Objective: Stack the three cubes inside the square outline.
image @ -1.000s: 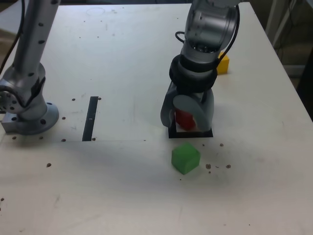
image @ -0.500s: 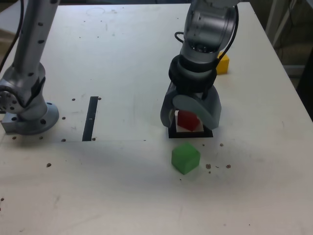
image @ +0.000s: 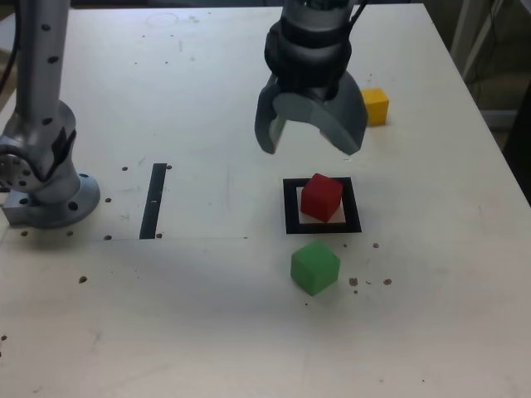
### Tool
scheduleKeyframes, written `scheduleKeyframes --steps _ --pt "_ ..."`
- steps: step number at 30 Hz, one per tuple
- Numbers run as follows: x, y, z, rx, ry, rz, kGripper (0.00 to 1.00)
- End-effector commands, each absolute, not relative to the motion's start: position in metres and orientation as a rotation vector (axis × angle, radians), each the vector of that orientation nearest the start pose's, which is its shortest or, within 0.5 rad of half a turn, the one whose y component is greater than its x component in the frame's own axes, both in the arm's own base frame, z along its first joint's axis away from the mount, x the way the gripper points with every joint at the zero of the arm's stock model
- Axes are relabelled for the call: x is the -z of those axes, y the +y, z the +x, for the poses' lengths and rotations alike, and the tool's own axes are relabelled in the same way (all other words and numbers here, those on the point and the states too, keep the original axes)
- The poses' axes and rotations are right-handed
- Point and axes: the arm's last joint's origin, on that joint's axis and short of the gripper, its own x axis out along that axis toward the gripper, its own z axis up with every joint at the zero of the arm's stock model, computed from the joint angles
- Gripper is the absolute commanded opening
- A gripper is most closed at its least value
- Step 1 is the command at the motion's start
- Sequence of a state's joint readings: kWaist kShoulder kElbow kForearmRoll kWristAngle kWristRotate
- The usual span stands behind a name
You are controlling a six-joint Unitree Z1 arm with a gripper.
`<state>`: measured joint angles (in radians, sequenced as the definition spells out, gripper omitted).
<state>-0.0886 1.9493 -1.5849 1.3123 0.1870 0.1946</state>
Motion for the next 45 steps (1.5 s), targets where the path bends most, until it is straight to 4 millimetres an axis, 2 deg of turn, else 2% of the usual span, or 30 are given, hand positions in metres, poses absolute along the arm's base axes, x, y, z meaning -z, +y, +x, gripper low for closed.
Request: scheduleKeyframes --steps 1,6,13,19,21,25,32,41,45 --pt "-0.293 -0.016 0.342 0.086 1.655 0.377 0.99" --pt "-0.303 0.001 0.356 0.069 1.629 0.36 0.99" --pt "-0.301 0.031 0.387 0.035 1.621 0.288 0.99" --pt "-0.3 0.076 0.42 -0.02 1.614 0.183 0.99" --pt "-0.295 0.092 0.427 -0.045 1.623 0.145 0.98" --pt "-0.284 0.111 0.434 -0.09 1.64 0.097 0.97" --pt "-0.27 0.128 0.444 -0.15 1.645 0.068 0.96" --pt "-0.24 0.156 0.451 -0.182 1.689 0.016 0.93" --pt "-0.229 0.163 0.457 -0.188 1.688 0.006 0.87"
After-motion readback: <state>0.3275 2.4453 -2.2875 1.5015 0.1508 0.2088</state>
